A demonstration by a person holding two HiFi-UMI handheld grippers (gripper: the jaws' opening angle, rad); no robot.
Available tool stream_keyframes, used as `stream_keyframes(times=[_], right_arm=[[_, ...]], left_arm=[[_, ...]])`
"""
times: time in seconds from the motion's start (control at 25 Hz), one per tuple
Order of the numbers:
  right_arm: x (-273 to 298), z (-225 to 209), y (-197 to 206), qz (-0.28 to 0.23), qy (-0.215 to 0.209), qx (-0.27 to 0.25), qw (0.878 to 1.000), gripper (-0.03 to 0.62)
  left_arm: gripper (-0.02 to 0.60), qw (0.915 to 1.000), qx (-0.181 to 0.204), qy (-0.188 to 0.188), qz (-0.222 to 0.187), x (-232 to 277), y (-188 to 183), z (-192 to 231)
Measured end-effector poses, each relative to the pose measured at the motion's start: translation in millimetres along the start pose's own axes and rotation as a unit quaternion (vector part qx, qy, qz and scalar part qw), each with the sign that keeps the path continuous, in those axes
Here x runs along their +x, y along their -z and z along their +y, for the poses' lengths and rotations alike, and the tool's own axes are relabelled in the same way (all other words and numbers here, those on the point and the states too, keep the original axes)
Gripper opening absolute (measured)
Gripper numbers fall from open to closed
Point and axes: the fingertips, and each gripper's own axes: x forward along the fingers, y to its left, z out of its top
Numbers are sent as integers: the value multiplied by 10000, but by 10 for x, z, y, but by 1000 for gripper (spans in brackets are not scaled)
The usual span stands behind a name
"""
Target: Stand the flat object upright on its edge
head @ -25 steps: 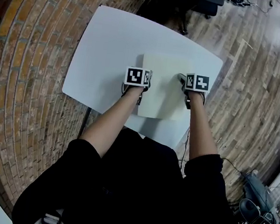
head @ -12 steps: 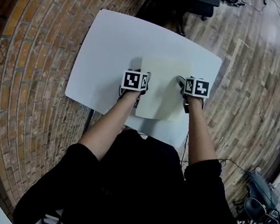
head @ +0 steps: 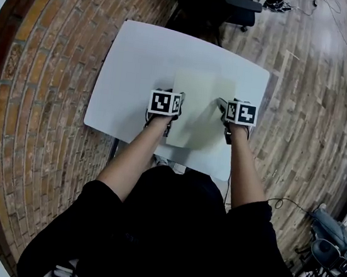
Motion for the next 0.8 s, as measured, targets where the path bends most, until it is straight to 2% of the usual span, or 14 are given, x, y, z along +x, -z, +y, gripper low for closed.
stream_keyframes(times=[0.36, 0.8], right_arm=[[-334, 244, 70, -292, 247, -23, 9993, 264], [-794, 584, 42, -939, 572, -245, 9936, 262]], left_arm=[[201, 9987, 405, 173, -239, -343, -9, -34], [201, 9928, 787, 283, -859, -852, -122, -86]])
